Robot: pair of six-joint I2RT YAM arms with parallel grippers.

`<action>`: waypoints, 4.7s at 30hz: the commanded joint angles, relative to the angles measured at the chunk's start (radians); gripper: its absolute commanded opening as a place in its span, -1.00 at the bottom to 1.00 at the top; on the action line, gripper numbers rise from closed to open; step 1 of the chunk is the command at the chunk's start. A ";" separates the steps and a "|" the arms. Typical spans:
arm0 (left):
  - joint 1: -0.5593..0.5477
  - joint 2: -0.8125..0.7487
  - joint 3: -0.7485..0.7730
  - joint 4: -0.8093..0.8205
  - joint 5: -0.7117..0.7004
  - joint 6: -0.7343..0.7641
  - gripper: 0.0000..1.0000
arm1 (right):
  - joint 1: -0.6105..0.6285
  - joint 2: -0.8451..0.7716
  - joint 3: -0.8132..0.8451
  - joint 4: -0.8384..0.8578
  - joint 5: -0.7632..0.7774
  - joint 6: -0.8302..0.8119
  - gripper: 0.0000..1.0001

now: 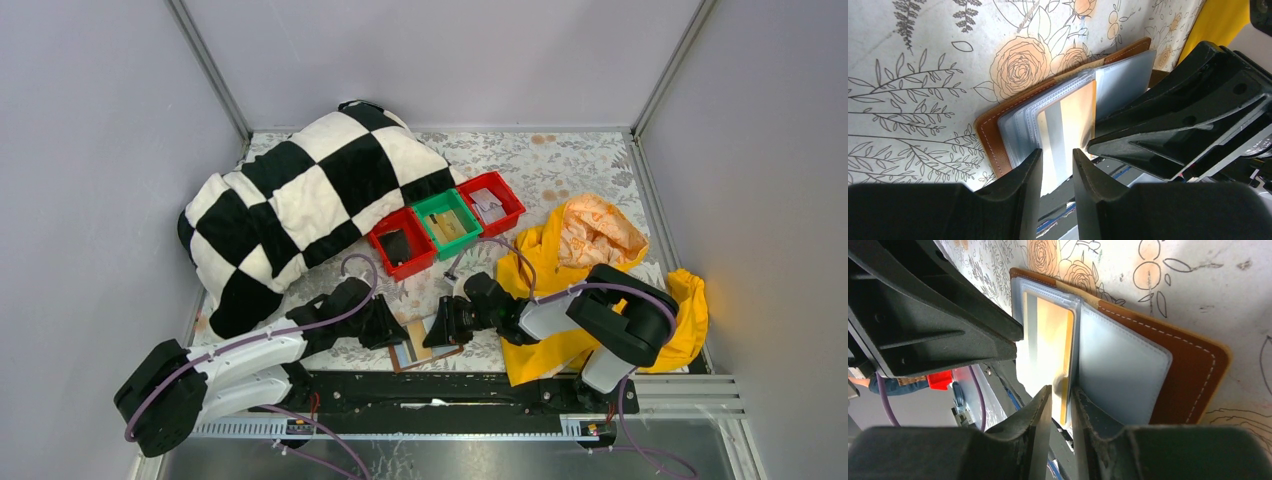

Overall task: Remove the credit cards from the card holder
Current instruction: Remove the credit card from the card holder.

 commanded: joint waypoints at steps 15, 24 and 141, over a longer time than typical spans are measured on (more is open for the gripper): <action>-0.004 0.030 -0.019 -0.003 -0.015 0.006 -0.38 | -0.034 0.013 -0.058 0.209 0.013 0.121 -0.28; -0.004 0.043 -0.009 -0.023 -0.024 0.014 -0.39 | -0.052 0.030 -0.086 0.259 0.040 0.156 -0.62; -0.070 0.234 0.084 0.075 -0.034 0.125 -0.30 | -0.133 -0.086 -0.135 0.095 0.110 0.085 -0.59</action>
